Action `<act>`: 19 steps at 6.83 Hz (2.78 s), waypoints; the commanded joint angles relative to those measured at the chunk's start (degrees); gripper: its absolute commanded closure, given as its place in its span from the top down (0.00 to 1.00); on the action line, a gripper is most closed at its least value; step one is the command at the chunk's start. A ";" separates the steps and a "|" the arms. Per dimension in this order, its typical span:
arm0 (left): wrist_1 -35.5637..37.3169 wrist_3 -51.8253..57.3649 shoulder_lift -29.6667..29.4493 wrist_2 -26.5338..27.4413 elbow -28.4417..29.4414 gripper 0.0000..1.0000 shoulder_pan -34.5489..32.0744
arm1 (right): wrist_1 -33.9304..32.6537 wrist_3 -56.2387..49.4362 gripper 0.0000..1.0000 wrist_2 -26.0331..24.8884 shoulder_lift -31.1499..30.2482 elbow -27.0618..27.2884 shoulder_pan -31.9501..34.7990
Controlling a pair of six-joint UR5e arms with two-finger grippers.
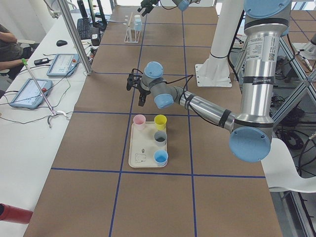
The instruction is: Transfer IKEA cup to right arm and place on rack
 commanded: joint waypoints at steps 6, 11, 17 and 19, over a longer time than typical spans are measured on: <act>3.45 13.67 -5.82 -0.49 15.55 1.00 -2.66 | 0.51 2.82 1.00 -2.09 4.55 -3.40 -3.82; -4.12 12.88 -5.92 -0.58 21.02 1.00 -2.48 | 0.59 2.29 1.00 -2.18 4.73 -3.58 -3.91; -3.85 12.88 -4.78 -0.31 18.91 1.00 -1.43 | 0.68 2.20 1.00 -2.18 4.38 -3.58 -3.83; -3.86 12.79 -4.08 0.21 18.73 1.00 0.76 | 0.68 2.20 1.00 -2.10 4.20 -3.58 -3.83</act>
